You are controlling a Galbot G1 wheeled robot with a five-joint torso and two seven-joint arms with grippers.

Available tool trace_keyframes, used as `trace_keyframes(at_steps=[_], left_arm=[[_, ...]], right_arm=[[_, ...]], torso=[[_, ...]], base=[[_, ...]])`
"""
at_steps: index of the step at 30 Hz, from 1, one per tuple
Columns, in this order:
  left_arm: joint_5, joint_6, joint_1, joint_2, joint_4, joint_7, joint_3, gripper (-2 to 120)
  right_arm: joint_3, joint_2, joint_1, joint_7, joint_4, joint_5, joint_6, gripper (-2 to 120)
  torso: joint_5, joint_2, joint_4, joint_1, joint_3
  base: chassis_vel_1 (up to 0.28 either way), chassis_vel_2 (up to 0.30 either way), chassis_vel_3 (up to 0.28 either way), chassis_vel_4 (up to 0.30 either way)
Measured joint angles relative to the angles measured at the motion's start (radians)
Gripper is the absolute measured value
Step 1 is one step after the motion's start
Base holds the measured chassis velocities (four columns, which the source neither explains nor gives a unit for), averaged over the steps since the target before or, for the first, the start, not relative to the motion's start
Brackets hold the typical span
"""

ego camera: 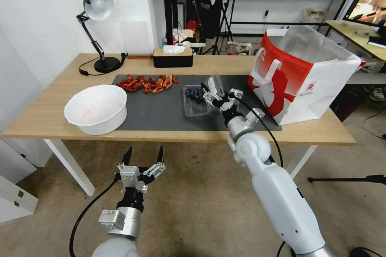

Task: Close the takeout container lid, then place the container into the takeout bag.

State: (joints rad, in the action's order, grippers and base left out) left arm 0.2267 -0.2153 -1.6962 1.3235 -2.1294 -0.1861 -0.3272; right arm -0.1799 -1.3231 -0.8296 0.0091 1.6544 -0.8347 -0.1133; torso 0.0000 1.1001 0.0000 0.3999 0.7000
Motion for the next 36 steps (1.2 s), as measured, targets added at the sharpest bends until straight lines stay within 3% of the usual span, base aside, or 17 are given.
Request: trace_keyframes(at_steps=[13,27,36], left_arm=[[-0.001,0.0,0.002,0.001,0.001,-0.004,0.001,100],[-0.005,-0.001,0.003,0.002,0.007,-0.005,0.009,100],[-0.007,-0.004,0.003,0.001,0.008,-0.006,0.014,100]], right_arm=[[0.021,0.036,0.049,-0.12,-0.039,-0.032,-0.046,100],[0.112,0.162,0.121,-0.31,-0.086,-0.036,-0.111,100],[0.169,0.203,0.174,-0.369,-0.117,-0.031,-0.124,100]], torso=[[0.0,0.0,0.0,0.0,0.0],[0.0001,0.0,-0.0001,0.0,0.0],[0.0,0.0,0.0001,0.0,0.0]], base=[[0.0,0.0,0.0,0.0],[0.0,0.0,0.0,0.0],[0.0,0.0,0.0,0.0]])
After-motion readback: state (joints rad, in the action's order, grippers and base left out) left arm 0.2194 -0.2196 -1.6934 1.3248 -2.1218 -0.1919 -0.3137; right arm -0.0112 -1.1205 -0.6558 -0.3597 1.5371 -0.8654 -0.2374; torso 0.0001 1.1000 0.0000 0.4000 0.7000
